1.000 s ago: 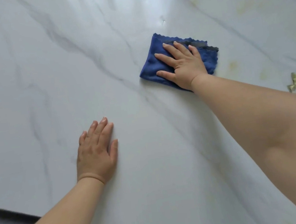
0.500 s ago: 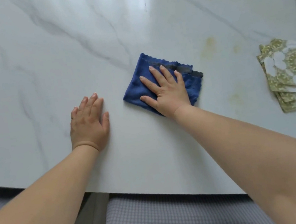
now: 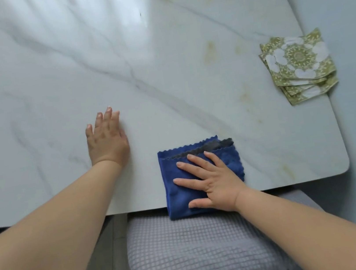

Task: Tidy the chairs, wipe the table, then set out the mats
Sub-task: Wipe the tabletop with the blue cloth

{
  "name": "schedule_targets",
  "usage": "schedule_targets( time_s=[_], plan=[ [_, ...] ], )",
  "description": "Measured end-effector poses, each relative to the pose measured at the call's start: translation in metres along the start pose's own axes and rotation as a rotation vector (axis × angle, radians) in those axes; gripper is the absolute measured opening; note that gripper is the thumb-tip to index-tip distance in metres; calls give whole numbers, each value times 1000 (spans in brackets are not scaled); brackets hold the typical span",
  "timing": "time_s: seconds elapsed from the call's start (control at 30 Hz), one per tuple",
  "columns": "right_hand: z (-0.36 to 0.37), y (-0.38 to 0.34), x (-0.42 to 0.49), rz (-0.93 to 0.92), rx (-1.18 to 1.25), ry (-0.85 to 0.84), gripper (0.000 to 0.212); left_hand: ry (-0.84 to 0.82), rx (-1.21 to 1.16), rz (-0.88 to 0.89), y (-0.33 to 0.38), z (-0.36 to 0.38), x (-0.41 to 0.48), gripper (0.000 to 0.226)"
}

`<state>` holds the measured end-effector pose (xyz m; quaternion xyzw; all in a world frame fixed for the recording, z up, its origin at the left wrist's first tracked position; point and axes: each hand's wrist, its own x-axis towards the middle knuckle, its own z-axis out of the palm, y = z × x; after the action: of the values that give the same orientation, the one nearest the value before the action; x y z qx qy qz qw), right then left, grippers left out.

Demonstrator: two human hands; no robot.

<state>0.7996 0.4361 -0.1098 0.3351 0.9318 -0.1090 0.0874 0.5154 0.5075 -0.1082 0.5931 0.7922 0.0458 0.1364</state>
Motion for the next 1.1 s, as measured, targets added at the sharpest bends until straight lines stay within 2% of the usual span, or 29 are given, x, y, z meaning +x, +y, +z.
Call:
schedule_targets(
  time_s=[0.17,0.23,0.37,0.47,0.6,0.77,0.93,1.1],
  plan=[
    [-3,23,7,-19,28,51,58,-14,-69,221,57,5,-1,49],
    [-7,45,18,15,23,78,58,-40,-96,257,78,12,5,47],
    [-24,105,52,77,8,87,60,-48,-164,197,93,29,17,44],
    [-40,152,84,97,-9,66,63,14,-117,199,92,38,15,51],
    [-64,219,131,169,-55,20,69,40,-96,199,94,41,15,45],
    [-89,289,185,229,-68,27,63,68,-86,197,96,40,16,41],
    [-102,329,216,319,-65,18,65,79,-78,192,98,42,16,41],
    [-99,321,206,428,-11,22,65,91,-73,189,98,42,14,42]
  ],
)
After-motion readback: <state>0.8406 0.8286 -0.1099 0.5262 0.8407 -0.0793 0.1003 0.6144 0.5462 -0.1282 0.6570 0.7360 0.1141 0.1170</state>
